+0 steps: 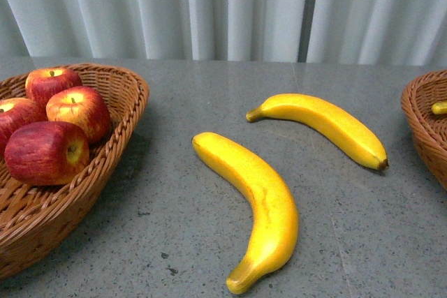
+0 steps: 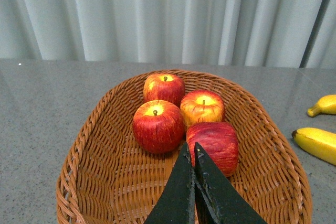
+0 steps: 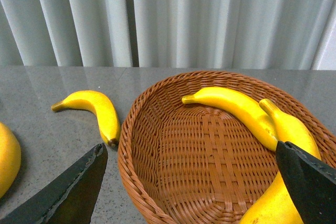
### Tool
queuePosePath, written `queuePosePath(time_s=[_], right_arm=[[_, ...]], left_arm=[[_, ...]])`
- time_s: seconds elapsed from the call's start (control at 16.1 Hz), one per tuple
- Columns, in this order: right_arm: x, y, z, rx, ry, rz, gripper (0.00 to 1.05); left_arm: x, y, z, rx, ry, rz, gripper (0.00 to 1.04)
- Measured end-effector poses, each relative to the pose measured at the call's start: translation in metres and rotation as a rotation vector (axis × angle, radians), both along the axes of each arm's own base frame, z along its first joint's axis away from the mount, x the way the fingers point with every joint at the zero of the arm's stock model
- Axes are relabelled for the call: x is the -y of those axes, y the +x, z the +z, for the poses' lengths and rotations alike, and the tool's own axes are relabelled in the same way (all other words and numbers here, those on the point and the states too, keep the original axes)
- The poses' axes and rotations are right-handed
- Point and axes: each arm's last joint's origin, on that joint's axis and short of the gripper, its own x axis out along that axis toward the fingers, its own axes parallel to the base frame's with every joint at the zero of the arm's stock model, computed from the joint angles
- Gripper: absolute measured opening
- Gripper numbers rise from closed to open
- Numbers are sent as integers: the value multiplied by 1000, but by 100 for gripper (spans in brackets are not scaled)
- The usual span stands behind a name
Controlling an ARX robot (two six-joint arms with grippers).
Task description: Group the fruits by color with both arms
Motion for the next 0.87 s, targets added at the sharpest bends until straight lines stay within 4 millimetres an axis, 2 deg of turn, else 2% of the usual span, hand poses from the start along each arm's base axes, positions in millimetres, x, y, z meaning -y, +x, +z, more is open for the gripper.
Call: queuePosePath(time_s=[0.43,0.56,0.62,0.81,0.87], right_arm=[[0,0,0,0,0,0,98],[0,0,0,0,0,0,98],[0,0,0,-1,0,0,98],[0,0,0,0,0,0,98],[0,0,0,0,0,0,98]], left_arm=[[0,-10,-6,17,0,-1,1],[0,-20,-11,-17,0,0,1],[0,-21,-6,24,0,1,1],[0,-21,-9,3,0,0,1],[0,-21,-9,4,-2,0,6]])
